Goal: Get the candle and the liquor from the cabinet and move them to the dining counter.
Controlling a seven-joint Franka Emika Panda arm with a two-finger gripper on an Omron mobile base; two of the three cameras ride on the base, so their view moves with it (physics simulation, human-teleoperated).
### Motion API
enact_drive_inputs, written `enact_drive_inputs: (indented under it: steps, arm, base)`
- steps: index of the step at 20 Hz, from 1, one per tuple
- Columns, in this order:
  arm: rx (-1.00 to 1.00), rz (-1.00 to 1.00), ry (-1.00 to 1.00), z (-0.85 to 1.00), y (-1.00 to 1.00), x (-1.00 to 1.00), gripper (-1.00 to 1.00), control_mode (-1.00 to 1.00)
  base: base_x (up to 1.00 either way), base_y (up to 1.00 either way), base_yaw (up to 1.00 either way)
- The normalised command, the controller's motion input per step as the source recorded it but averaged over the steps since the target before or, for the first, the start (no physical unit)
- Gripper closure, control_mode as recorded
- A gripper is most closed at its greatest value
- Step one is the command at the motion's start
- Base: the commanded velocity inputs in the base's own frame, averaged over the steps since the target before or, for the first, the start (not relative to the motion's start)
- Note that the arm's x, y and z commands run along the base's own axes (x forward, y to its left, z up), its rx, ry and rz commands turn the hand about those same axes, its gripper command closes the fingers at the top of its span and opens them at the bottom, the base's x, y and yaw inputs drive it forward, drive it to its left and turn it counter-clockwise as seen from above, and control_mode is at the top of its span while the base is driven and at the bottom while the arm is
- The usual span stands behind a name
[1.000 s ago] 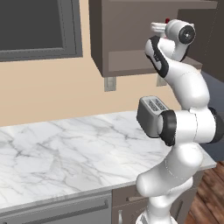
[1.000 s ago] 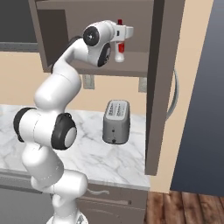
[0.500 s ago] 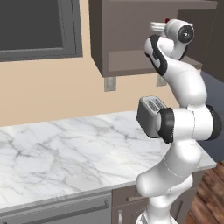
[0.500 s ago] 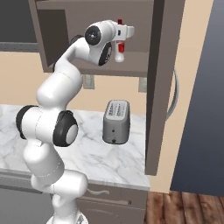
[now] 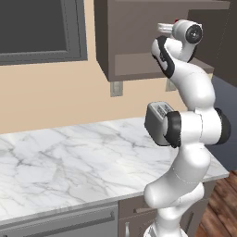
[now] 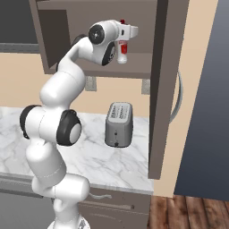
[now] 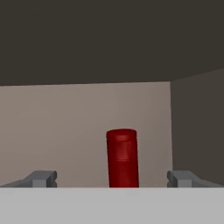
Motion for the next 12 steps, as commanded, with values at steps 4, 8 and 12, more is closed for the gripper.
enact_drive_inputs:
  steps: [4,8,12]
  arm:
    - [0.0,0.0,0.02,0.0,0.0,0.11,-1.0,-1.0]
    - [0.0,0.0,0.02,0.0,0.0,0.1,-1.0,-1.0]
    - [0.0,0.0,0.0,0.0,0.0,0.03,-1.0,-1.0]
  base:
    - [0.0,0.0,0.0]
    - [0.0,0.0,0.0]
    - [0.0,0.0,0.0]
